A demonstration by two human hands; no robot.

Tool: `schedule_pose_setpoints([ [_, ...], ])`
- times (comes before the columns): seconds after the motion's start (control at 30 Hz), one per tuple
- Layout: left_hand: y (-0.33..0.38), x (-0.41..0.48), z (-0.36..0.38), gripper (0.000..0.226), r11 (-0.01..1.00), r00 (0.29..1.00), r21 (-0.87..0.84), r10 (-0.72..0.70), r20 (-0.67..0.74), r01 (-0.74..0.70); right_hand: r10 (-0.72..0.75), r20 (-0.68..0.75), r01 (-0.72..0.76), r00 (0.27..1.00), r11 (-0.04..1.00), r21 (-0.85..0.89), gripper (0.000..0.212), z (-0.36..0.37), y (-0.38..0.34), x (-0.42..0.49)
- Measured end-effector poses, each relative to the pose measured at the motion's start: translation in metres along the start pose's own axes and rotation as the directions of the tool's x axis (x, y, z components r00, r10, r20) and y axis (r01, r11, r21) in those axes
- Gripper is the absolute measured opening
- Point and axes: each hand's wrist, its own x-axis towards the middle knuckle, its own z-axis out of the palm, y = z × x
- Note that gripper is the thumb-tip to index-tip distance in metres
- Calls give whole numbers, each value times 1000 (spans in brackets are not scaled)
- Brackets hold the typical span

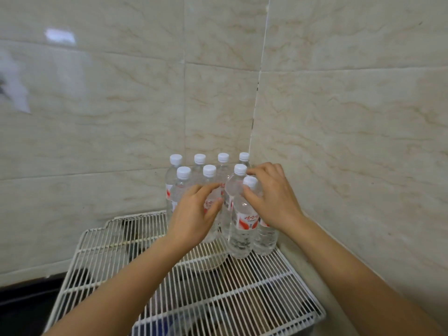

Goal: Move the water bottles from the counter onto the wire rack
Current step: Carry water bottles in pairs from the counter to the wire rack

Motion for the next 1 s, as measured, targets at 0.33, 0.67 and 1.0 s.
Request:
schedule_pose_setpoints([
  [0.33,-95,-125,-159,36,931,944,173,-301,-133,321,-235,229,198,945,965,174,39,97,-175,-46],
  [0.67,-172,-339,-356,38,712,792,347,-535,-294,610,-449,423,311,787,881,355,42,183,-428,-147],
  [1.0,-209,-510,-512,40,428,544,335,-670,-505,839,-653,538,419,533,756,503,51,238,-645,-228],
])
